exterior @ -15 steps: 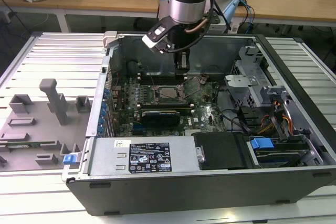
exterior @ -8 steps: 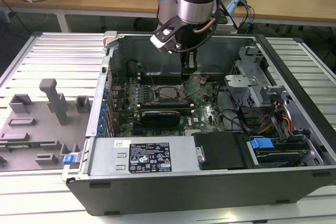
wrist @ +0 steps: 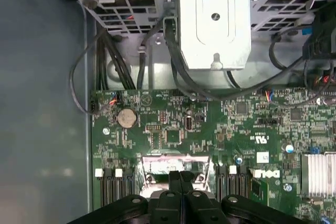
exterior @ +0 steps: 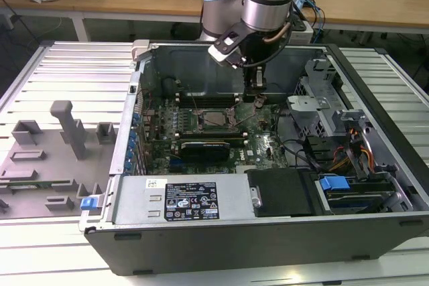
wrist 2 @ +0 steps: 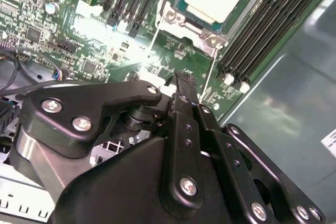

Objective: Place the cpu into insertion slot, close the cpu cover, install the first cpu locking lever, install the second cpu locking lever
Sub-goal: 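Close the cpu cover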

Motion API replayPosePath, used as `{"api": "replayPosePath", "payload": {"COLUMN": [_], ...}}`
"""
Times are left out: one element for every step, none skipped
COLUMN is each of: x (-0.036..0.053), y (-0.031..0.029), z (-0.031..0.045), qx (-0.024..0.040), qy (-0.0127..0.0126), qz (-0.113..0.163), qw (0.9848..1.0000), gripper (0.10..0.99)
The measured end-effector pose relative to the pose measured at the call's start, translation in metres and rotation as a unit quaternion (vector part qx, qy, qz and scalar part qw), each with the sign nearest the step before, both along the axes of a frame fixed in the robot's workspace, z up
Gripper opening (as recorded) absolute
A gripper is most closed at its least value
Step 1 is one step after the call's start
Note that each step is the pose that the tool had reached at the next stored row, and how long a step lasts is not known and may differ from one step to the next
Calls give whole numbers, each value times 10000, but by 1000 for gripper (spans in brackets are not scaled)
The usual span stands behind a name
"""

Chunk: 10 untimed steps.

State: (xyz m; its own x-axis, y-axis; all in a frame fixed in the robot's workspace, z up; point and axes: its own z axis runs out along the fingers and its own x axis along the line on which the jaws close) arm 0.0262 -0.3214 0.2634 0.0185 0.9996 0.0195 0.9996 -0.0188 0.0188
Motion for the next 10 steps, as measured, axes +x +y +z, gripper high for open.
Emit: {"api": "replayPosePath", "payload": {"x": [25,44,80,105,135,171,198,252,292,321], "y": [0,0,0,0,0,0,0,0,0,0], "z": [0,0,0,0,0,0,0,0,0,-1], "qx": [0,0,0,0,0,0,0,0,0,1], "qy": [0,0,0,0,0,0,0,0,0,0], "qz": [0,0,1,0,0,1,0,0,0,0], "qw": [10000,10000,10000,10000,10000,10000,10000,10000,10000,10000], "gripper": [106,106,106,106,106,106,106,106,106,106]}}
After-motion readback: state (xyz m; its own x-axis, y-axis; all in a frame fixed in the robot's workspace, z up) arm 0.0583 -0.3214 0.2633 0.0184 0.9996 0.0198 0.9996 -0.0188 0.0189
